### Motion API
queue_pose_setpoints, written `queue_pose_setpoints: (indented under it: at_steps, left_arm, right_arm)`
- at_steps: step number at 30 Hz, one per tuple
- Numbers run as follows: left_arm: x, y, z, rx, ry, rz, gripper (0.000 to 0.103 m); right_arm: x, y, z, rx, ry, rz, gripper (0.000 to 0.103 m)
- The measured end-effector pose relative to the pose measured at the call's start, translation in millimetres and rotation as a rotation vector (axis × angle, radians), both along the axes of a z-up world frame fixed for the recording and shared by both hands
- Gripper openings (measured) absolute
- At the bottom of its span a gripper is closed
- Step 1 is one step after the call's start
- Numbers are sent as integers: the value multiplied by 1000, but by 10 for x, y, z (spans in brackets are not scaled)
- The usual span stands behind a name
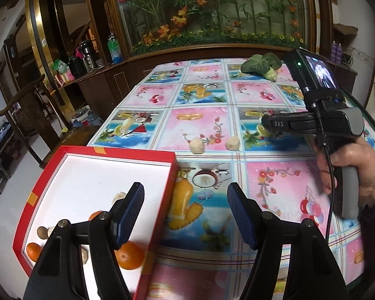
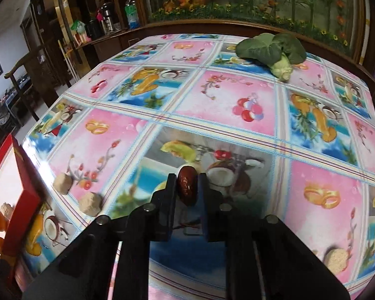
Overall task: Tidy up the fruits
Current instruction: 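Grasp a red date with the right gripper while the left gripper grasps a beige cake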
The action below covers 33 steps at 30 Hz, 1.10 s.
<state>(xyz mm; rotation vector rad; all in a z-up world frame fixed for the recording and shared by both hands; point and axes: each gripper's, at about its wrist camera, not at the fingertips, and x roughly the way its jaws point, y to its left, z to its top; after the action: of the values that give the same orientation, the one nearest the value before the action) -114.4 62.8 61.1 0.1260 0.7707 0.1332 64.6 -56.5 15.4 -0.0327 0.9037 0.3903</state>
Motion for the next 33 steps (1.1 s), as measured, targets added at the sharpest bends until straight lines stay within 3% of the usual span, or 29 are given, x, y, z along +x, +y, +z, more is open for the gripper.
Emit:
queue_pose_setpoints:
  at_steps: [6,12,16,21,25,27,33]
  left_arm:
    - [18,-104,-68,6,25,-17,69]
    - [126,-192,-127,16,53,-43,69]
    - [350,-245,-129,-5,57,-73,69]
    - [701,-233,-210,-84,100,-86,68]
    - [987,-268,-352,-123,155,-87,56]
    - [1087,-294,-419,-112,175,-78,55]
    - [1260,-277,-490,-145,182,-71,40]
  right_arm:
    - [12,-366,302,172,-6,-47,19]
    - [-223,-949,866,327,-122,-85,19]
    - [-219,-1125,904,439,-108,-115,19]
    - [-109,-996,725,429,-24,-130,19]
    - [-91,-886,636,405,0,-110,19]
    - [-97,-846,617,397,2,-102,19]
    - [-88,-805,577,401,12,-95,19]
